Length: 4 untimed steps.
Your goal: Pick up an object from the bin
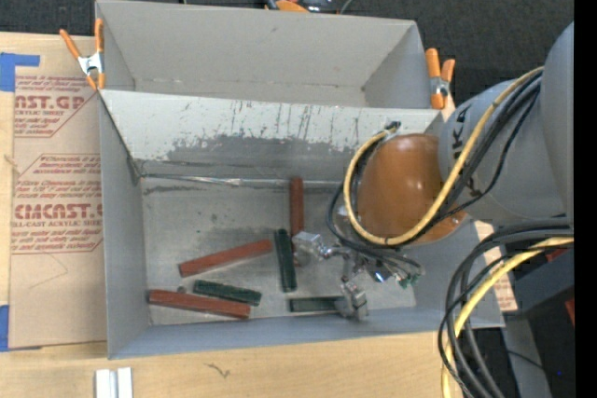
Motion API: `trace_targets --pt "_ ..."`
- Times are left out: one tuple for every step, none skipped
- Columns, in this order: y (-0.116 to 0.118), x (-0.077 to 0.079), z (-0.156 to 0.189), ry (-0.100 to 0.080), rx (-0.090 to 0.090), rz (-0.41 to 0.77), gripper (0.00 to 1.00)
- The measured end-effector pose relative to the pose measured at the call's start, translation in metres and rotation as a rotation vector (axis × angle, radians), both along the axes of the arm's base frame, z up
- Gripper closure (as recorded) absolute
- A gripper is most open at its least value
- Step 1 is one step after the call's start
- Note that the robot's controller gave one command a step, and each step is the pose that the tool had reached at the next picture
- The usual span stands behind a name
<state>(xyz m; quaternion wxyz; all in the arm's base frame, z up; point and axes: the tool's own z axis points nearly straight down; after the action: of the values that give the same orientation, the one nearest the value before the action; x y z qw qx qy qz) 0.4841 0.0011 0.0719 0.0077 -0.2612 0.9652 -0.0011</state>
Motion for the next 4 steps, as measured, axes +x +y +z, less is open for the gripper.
trace_targets --pt "0.152 0.014 0.054 0.01 0.003 0.107 0.0" --pt "0.128 0.068 -0.005 0.015 -0.003 0.147 0.0" --pt "0.13 0.067 -0.002 0.012 -0.001 0.148 1.0" --pt "0.16 0.069 0.175 0.004 -0.003 0.424 1.0"
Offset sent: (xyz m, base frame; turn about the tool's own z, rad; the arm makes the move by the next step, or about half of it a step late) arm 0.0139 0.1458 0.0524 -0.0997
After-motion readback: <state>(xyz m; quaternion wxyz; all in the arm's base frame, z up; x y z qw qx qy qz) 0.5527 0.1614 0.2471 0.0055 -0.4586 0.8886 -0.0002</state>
